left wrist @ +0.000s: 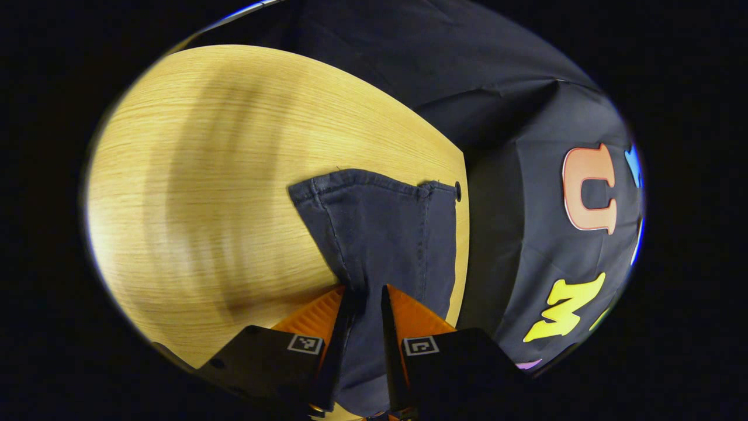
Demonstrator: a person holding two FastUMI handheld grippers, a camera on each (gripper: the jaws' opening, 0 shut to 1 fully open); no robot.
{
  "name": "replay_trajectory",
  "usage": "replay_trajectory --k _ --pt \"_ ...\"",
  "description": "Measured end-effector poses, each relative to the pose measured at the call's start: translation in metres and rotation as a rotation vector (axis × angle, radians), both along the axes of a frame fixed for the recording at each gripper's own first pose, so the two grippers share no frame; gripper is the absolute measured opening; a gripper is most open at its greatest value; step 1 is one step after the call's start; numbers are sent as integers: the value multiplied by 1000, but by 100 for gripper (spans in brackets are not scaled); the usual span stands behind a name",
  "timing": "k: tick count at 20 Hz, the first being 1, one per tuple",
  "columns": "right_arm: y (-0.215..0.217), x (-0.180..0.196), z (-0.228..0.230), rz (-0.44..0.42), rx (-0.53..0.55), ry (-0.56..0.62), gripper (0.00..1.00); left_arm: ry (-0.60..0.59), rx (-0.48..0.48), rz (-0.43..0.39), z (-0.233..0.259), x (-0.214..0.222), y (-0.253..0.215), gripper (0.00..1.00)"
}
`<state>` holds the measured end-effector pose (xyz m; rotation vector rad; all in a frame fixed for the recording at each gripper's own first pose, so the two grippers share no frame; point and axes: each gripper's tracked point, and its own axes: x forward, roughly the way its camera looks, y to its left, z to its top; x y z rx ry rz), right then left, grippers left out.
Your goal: Grasp the waist and the cuffs of the jeans and fold them to make the two legs overlap; first hold the waist and fold one-third of the jeans toward the cuffs, then hold the cuffs and fold the remaining one-third in the same direction to finish folding.
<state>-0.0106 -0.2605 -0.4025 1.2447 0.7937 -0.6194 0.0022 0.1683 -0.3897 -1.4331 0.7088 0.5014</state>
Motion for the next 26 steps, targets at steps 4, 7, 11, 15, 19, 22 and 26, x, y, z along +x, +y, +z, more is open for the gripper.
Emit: replay_trajectory --k 4,7,11,15,19,22,26 --pt "4 7 -2 56 -44 65 92 18 -5 -8 -4 1 -3 22" --pt "1 -1 -13 49 -104 181 87 14 -8 -31 -3 5 -7 13" --pt "-2 -3 -18 5 -103 247 27 14 -12 -46 0 6 -9 7" --pt "1 -1 -3 2 -16 214 1 6 -1 -83 26 2 -9 4" --pt "4 -1 36 -1 62 117 1 32 -8 -95 53 1 -6 4" --pt "9 13 72 13 107 45 4 22 -21 -100 77 9 -5 4" --pt "7 60 117 68 117 -29 0 10 -21 -150 105 40 2 4"
